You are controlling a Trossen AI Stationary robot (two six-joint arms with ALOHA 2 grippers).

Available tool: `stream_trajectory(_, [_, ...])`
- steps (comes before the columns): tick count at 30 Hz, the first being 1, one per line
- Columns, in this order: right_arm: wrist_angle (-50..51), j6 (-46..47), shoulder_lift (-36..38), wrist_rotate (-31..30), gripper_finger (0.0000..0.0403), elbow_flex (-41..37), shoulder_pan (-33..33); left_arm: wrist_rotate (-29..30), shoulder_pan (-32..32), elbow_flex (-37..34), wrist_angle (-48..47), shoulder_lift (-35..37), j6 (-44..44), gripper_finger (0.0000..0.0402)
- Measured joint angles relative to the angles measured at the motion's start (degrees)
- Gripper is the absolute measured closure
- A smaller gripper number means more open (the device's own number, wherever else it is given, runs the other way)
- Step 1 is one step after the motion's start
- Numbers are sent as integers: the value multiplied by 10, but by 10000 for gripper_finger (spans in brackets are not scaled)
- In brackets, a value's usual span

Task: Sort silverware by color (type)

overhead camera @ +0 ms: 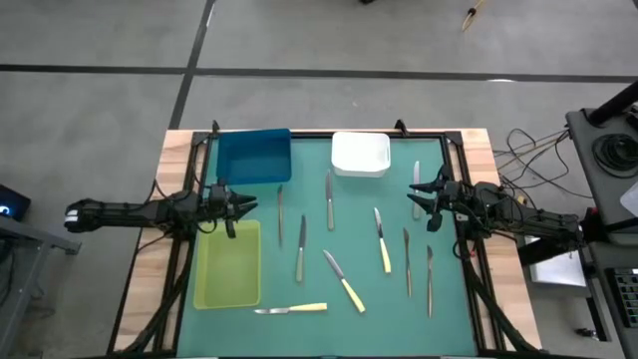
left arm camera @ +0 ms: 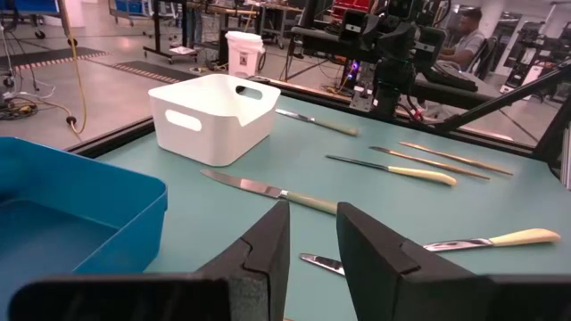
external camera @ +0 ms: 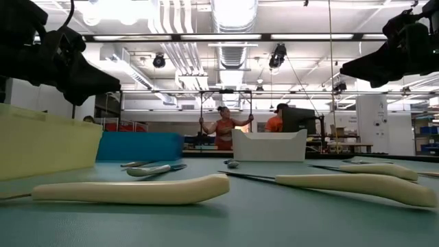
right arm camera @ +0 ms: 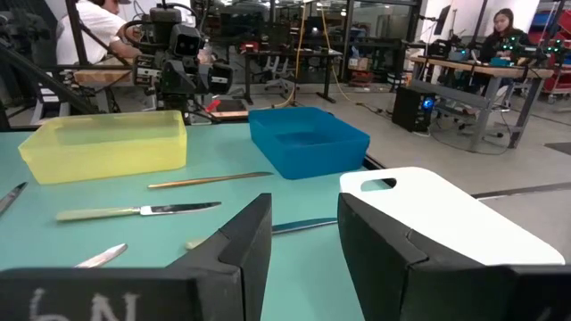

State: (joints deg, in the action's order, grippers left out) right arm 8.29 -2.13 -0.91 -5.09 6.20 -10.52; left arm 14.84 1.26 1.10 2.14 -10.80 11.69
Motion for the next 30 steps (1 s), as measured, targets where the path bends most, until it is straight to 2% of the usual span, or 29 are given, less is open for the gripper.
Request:
stream_trajectory(16, [0,0,0,0,282,0,0,1,0,0,2,0,0,324])
stream_trajectory(18, [0,0,0,0,282,0,0,1,0,-1,16,0,36,324])
stream_trajectory(21, [0,0,0,0,282,0,0,1,0,-1,52,0,157,324])
stream_trajectory(23, [0,1,0,0,282,0,0,7,0,-1,76,0,199,324])
stream_trajectory(25, [-3,49,0,6,282,0,0,11,0,-1,100,0,204,324])
stream_trajectory(27, [-19,181,0,21,282,0,1,11,0,-1,119,0,204,324])
stream_trajectory(30, [-71,294,-13,-5,282,0,0,12,0,-1,133,0,204,324])
